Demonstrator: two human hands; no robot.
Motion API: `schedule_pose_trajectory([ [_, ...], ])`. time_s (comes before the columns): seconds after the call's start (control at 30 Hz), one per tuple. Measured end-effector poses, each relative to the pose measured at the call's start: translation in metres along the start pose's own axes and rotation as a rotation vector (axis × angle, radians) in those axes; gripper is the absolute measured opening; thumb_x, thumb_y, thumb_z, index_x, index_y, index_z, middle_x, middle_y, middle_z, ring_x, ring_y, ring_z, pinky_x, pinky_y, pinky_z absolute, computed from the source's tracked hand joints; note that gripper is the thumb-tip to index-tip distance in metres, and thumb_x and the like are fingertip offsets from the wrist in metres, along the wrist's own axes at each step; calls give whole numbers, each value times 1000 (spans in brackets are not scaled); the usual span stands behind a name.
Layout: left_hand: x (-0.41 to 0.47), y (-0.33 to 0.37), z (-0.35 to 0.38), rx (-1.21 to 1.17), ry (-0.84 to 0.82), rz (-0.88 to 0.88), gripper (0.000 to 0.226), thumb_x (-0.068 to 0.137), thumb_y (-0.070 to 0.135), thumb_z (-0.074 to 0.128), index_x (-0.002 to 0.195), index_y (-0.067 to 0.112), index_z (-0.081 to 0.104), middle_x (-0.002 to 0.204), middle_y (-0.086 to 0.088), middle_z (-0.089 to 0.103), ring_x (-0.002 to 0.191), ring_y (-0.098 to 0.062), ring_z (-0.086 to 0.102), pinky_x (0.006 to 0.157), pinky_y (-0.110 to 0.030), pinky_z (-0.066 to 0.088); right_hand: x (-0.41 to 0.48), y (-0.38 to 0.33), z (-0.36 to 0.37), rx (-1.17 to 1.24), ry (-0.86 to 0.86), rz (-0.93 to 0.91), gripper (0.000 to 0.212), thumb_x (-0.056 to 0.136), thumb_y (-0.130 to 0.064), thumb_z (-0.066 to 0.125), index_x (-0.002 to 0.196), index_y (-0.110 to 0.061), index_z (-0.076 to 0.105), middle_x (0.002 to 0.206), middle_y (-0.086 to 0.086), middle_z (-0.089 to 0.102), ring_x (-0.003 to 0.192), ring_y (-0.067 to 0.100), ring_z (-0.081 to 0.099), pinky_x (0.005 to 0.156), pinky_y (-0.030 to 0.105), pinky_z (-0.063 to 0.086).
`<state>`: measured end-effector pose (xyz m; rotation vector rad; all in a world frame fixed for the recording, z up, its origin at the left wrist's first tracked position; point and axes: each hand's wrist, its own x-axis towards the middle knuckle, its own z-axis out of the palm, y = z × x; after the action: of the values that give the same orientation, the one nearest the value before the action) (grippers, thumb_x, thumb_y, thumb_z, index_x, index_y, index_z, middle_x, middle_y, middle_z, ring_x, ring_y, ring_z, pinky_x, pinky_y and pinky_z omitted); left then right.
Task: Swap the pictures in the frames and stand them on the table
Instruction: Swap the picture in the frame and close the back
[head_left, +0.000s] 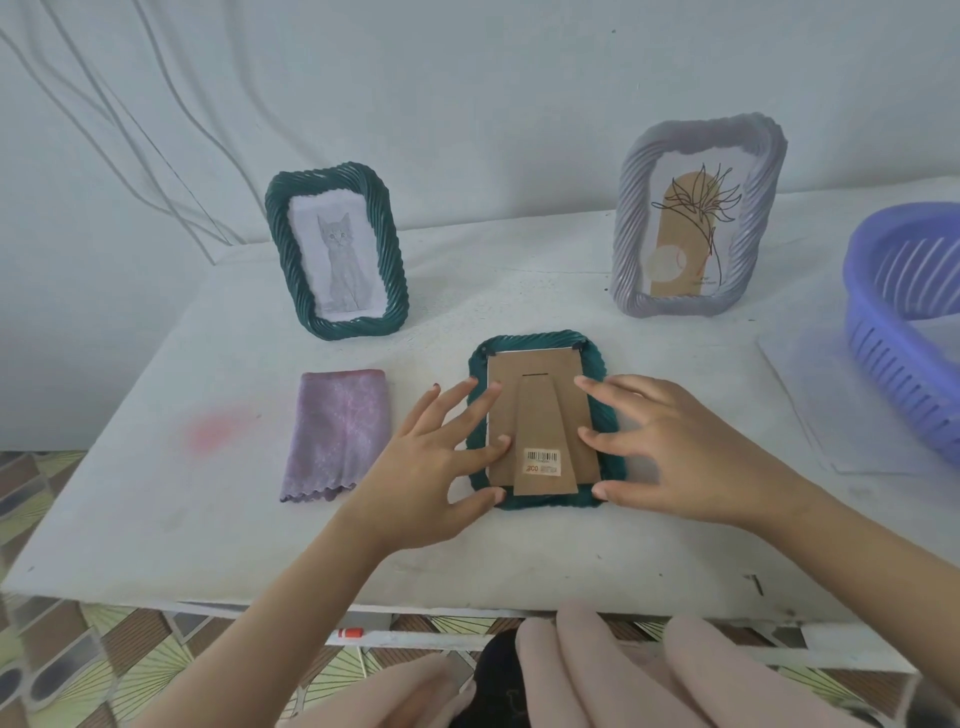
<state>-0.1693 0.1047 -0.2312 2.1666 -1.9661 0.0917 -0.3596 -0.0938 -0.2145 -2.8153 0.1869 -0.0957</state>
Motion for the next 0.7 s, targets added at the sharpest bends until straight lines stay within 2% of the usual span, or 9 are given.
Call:
schedule_pose_trajectory([
  [0.13, 0, 4, 7, 60, 29, 7, 41, 89, 41, 43, 115, 19, 65, 147, -5, 37, 138, -26, 23, 112, -48, 15, 1, 1, 11, -129, 72, -69, 51, 83, -52, 43, 107, -15, 68, 144, 6, 43, 128, 20, 33, 101, 37, 33],
  [0.27, -1, 8, 13, -20, 98, -44, 36, 91, 32, 43, 112, 17, 68, 145, -5, 40, 137, -26, 25, 111, -47, 19, 0, -3, 19, -124, 131, -73, 44, 86, -41, 42, 102, -9, 69, 141, 7, 46, 125, 21, 39, 100, 35, 36],
  [0.33, -2, 10, 16, -81, 129, -88, 35, 90, 30, 43, 111, 17, 68, 144, -5, 41, 136, -25, 26, 110, -47, 23, -1, -3, 23, -82, 154, -42, 44, 86, -41, 43, 106, -11, 69, 143, 8, 43, 127, 22, 39, 101, 37, 38],
  [0.4, -3, 11, 19, -178, 157, -149, 34, 89, 30, 45, 111, 19, 68, 143, -4, 43, 136, -23, 26, 110, -47, 25, -4, -2, 27, 24, 174, 54, 45, 85, -46, 44, 116, -20, 65, 148, 7, 33, 135, 23, 30, 107, 39, 32],
  [0.47, -2, 13, 18, -328, 180, -244, 35, 88, 34, 45, 110, 22, 68, 142, -3, 44, 138, -19, 23, 111, -44, 24, -9, -3, 27, 178, 144, 196, 45, 85, -51, 45, 126, -36, 54, 151, 1, 19, 142, 18, 12, 113, 32, 12],
  [0.5, -1, 16, 16, -408, 182, -301, 36, 87, 38, 44, 109, 23, 69, 142, -2, 43, 139, -16, 21, 112, -40, 21, -11, -4, 28, 239, 127, 235, 44, 86, -50, 47, 129, -40, 48, 150, 0, 17, 143, 14, 7, 113, 29, 5],
  [0.6, 7, 24, 12, -454, 181, -386, 39, 82, 46, 49, 101, 21, 71, 139, -1, 47, 137, -12, 24, 110, -24, 18, -14, -10, 34, 353, 136, 279, 45, 88, -45, 45, 133, -43, 39, 150, -1, 26, 142, 8, 9, 113, 25, 0],
  [0.67, 14, 28, 11, -388, 183, -371, 35, 78, 41, 58, 100, 16, 69, 134, -2, 52, 132, -15, 34, 107, -21, 22, -14, -16, 34, 430, 187, 286, 47, 88, -42, 41, 134, -43, 34, 147, -10, 32, 140, 5, 18, 112, 19, 2],
  [0.7, 18, 32, 9, -381, 173, -367, 34, 78, 35, 62, 106, 15, 65, 132, -2, 53, 129, -16, 38, 106, -22, 25, -13, -19, 32, 530, 221, 310, 45, 90, -39, 42, 134, -43, 33, 143, -16, 34, 137, 1, 25, 111, 14, 5],
])
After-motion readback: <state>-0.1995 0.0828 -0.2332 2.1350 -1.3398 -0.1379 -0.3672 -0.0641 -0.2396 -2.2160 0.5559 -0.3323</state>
